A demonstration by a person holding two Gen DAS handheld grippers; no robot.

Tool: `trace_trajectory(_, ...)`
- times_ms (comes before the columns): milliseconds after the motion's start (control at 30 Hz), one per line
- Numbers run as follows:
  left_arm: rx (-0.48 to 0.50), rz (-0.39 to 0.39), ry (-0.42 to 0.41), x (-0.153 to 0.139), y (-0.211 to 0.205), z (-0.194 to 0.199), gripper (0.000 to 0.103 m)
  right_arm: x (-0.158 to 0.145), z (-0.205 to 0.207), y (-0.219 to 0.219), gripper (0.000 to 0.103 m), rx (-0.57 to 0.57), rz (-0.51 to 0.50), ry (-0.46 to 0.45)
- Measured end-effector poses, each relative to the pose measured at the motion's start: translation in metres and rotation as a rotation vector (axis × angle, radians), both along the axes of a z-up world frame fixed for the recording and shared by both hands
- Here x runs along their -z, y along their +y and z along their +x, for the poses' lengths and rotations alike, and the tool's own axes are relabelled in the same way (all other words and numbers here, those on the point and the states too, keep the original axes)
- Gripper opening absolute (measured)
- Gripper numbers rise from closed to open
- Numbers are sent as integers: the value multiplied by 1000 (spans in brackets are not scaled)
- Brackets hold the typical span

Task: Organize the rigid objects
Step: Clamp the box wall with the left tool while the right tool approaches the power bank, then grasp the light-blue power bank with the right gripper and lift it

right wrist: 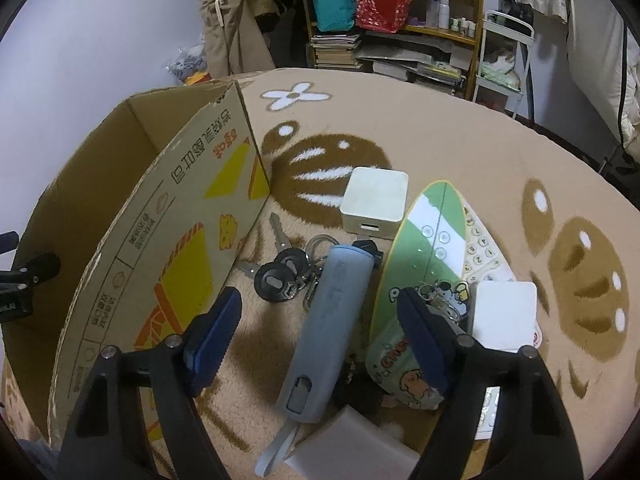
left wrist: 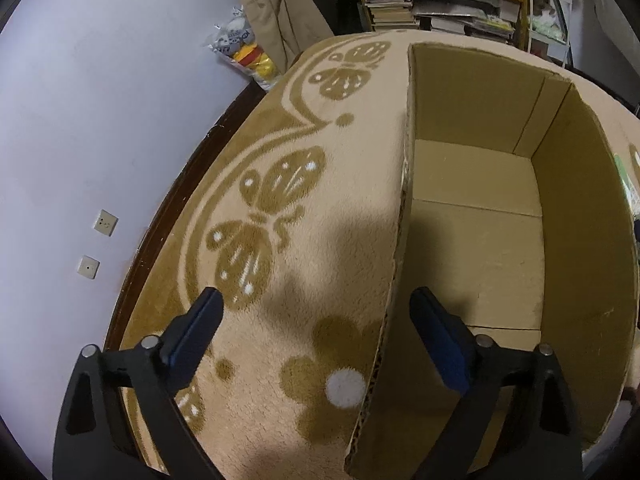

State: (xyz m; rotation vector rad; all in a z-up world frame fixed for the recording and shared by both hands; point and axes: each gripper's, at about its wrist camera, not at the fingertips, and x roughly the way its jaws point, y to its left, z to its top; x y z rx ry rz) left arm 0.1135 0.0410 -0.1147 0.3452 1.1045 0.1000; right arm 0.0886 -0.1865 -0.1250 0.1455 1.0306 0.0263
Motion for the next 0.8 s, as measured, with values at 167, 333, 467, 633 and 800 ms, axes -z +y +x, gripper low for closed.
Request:
trace_trajectory(167,4,-12,32,7,0,-1,68,10,5,5,70,-21,8,49)
trace_trajectory(333,17,-55,67,10,-4,-3,47,12,6,6,61,3,11,58)
trace_trajectory(467,36,-57,83,13,-10,-5,34,23,9,2,46,31,91,125)
trace_trajectory(633,49,-64,93,16,-14,-7,26,33,14,13,36,11,1,160)
trace_trajectory(800,53,-47,90,17,-16,-8,24,29,17,9,31,34,9,144)
